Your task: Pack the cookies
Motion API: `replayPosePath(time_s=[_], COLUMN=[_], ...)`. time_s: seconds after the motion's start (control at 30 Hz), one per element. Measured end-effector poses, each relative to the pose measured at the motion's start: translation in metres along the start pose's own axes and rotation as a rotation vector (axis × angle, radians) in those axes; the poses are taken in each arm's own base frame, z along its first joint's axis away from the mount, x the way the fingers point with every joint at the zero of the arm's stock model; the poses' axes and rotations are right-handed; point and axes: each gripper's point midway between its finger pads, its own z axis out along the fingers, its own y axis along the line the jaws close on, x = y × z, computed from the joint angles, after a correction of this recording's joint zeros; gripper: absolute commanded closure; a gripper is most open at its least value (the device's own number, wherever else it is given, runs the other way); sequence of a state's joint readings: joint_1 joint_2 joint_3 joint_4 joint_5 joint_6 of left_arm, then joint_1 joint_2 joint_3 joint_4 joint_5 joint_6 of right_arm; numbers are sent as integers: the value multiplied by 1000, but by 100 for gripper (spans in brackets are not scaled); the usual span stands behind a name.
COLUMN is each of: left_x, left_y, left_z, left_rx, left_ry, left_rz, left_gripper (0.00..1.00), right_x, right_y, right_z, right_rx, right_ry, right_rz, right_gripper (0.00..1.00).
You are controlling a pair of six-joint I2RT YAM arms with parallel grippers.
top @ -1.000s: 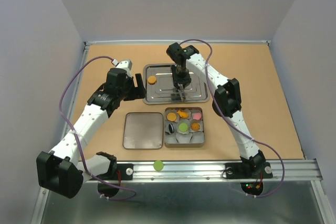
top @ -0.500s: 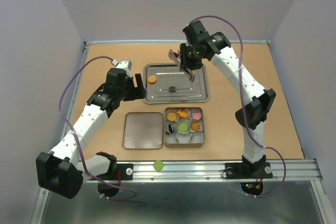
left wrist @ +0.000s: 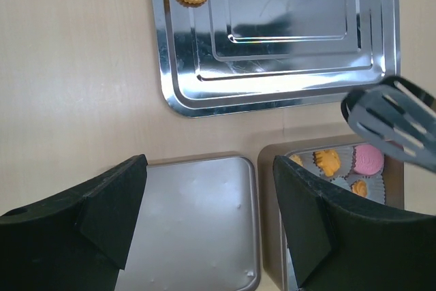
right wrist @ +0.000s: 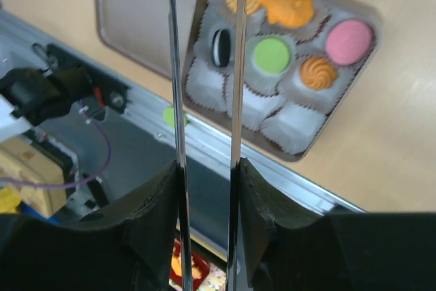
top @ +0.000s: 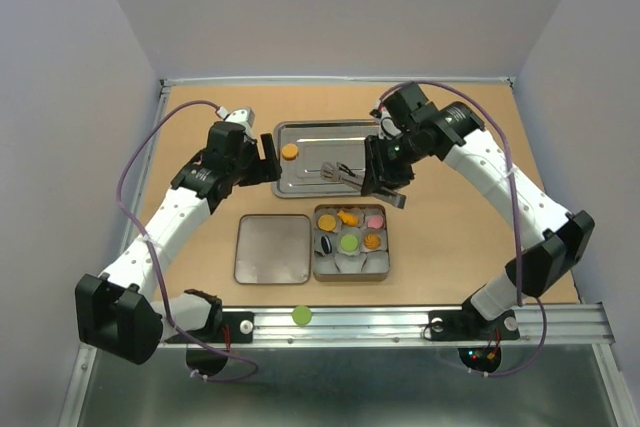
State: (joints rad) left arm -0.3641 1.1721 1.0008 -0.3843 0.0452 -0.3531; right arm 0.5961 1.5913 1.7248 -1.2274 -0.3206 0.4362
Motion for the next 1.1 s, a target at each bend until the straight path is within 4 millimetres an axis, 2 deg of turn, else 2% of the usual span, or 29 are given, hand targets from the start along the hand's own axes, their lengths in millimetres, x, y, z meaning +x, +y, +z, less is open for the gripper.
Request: replayPosePath(time_s=[0.27,0.37,0.5,0.67,0.77,1.0,1.1], left_x=[4,2,-3,-6,-6,-8,-5], left_y=[-2,-3,-6,-7,-8,-9,-8], left_z=[14,19,23,23,23,14,6], left_rx=[-1,-1,1,5,5,17,21], left_ry=[37,42,40,30,30,2,-13], left_rz=[-23,-27,-31,-34,-41,-60,-68], left_gripper=[14,14,14,15,15,15,15], right_x=[51,74,109,142,155,163,169], right_y=[19,21,20,18,17,12,7], right_z=[-34,-40,-34,-20,-18,-14,-9], right_rx=[-167,-214,-235,-218,-204,-185,-171], right_ry=[41,78,178,297,341,362,383], right_rz=[6,15,30,24,17,35,52], right_gripper=[73,72,72,72,72,71,67])
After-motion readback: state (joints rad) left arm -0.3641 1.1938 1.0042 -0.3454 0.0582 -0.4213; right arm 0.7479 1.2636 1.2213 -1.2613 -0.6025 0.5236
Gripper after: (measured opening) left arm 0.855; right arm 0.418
